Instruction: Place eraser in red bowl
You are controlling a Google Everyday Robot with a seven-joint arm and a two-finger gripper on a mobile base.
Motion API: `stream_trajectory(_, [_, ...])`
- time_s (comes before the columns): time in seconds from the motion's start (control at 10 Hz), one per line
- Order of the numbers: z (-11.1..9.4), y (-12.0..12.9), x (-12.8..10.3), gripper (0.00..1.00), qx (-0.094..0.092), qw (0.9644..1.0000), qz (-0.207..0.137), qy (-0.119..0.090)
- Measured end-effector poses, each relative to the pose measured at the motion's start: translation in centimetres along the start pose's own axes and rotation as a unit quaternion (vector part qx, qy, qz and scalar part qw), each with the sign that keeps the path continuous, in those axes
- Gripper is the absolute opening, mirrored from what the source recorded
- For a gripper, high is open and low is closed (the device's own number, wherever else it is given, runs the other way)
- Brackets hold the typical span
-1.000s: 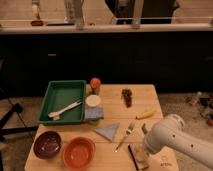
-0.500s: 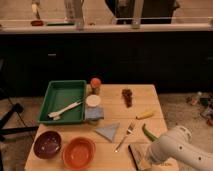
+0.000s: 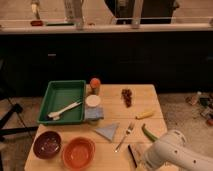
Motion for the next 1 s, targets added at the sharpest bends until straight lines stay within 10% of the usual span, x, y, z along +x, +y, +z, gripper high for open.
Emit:
stream_trajectory(0.3, [0.64, 0.82, -0.62, 0.58, -0.007, 0.9999, -0.007, 0.004])
stream_trajectory(1.0, [0.74, 0.84, -0.41, 0.00, -0.017, 0.9998, -0.008, 0.007])
